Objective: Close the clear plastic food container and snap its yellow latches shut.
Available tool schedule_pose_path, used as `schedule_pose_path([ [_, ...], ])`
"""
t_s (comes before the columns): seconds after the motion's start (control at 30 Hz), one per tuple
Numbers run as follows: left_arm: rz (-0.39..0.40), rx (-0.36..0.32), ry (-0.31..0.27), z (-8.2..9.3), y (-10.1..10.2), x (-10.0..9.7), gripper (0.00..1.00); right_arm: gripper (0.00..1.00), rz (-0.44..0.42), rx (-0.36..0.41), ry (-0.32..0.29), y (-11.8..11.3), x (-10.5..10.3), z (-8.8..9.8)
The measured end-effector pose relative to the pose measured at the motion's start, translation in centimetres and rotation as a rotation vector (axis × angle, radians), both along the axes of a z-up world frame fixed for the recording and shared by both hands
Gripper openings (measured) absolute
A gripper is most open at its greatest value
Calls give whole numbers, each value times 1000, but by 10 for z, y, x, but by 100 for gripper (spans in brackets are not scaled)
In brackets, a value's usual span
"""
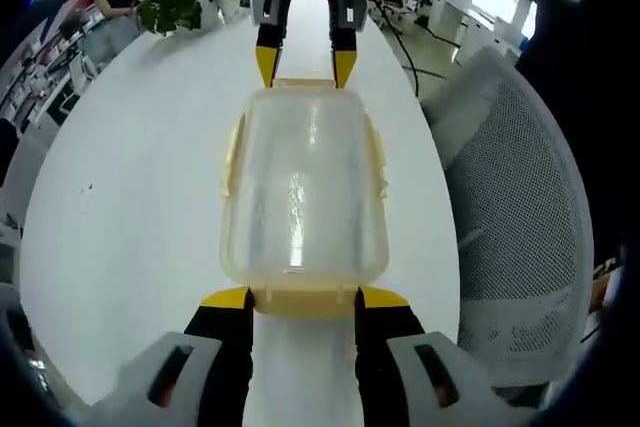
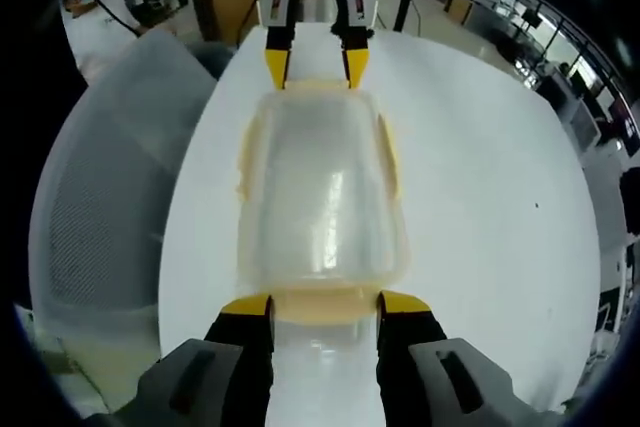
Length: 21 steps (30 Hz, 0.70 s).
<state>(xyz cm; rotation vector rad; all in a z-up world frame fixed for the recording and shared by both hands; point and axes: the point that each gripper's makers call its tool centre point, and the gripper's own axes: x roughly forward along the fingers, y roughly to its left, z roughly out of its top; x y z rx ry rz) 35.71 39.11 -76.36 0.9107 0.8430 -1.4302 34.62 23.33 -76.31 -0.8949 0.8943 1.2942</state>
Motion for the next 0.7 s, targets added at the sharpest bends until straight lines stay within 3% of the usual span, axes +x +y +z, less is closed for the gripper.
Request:
schedule_pose_path([
  [0.7,-16,22,13,-5,-40,1,39,39,-19,19,4,-41,-2,-8],
])
